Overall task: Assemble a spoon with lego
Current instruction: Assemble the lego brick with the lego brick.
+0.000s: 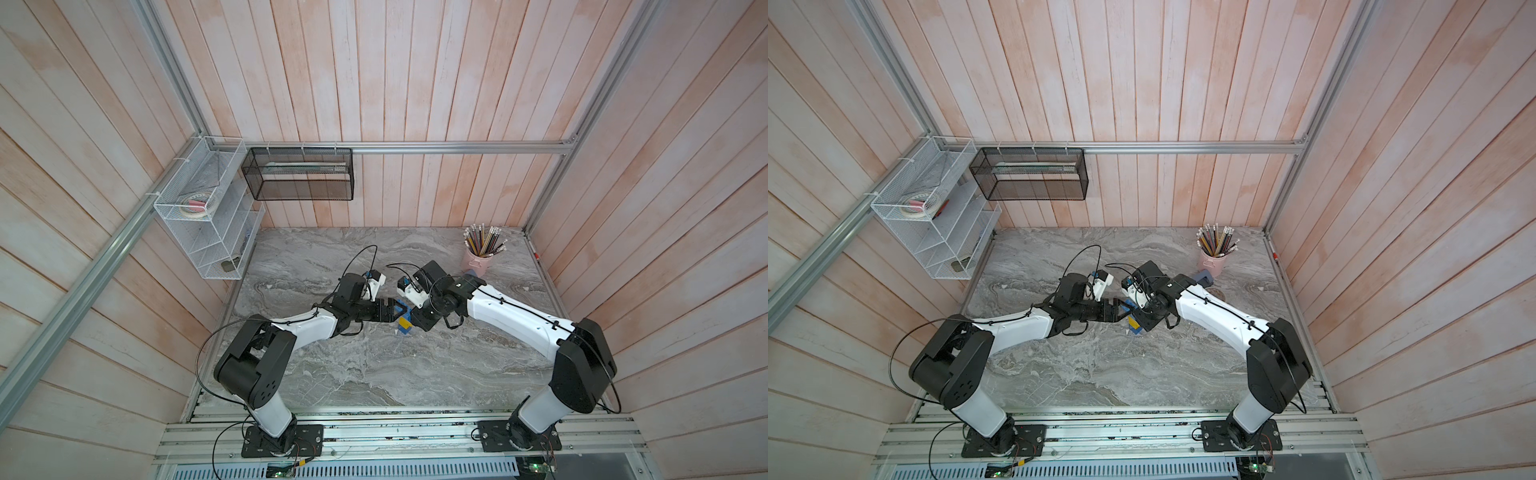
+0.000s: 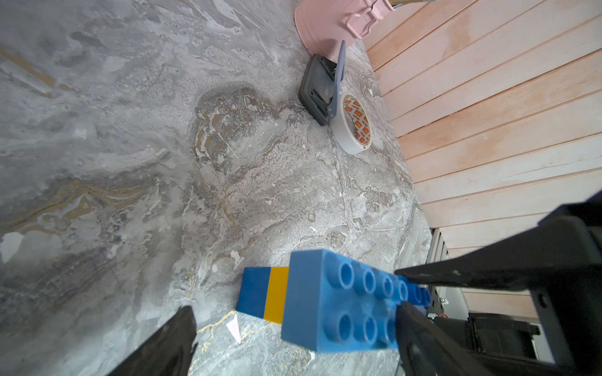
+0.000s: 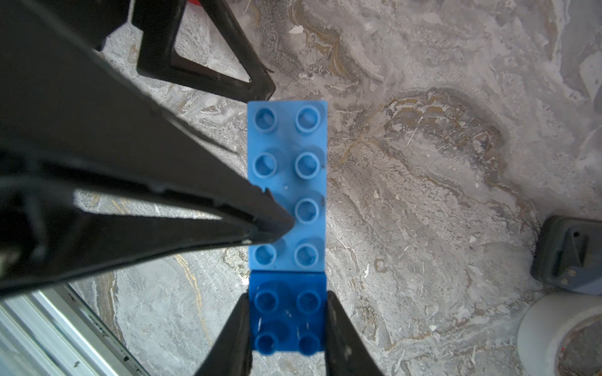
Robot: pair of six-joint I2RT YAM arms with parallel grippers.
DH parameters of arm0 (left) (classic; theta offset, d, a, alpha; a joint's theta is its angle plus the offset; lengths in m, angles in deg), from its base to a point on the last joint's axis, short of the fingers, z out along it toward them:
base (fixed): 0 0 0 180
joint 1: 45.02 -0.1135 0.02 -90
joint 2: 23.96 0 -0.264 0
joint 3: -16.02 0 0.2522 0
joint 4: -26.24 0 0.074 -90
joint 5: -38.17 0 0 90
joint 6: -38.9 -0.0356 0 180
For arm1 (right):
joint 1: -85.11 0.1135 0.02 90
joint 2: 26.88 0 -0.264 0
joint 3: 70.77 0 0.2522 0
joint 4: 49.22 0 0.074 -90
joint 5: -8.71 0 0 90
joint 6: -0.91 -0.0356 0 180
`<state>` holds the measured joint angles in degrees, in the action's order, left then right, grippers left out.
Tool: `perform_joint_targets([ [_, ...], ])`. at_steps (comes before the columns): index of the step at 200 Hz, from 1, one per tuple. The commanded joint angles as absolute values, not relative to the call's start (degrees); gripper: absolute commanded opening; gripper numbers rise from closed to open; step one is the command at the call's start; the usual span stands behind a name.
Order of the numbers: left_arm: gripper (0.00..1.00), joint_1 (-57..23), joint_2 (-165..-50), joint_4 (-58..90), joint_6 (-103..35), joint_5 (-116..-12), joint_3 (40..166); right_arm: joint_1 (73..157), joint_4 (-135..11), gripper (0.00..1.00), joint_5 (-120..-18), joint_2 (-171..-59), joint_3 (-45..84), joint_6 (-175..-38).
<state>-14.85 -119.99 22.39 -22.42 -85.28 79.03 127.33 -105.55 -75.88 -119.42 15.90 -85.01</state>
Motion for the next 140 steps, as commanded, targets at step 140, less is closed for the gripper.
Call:
perform_joint_targets([
  [140, 1.0, -14.63, -119.13, 22.99, -21.94, -85.98, 81.12, 127.13, -106.53, 0.52, -75.93, -117.99, 18.6, -85.97],
])
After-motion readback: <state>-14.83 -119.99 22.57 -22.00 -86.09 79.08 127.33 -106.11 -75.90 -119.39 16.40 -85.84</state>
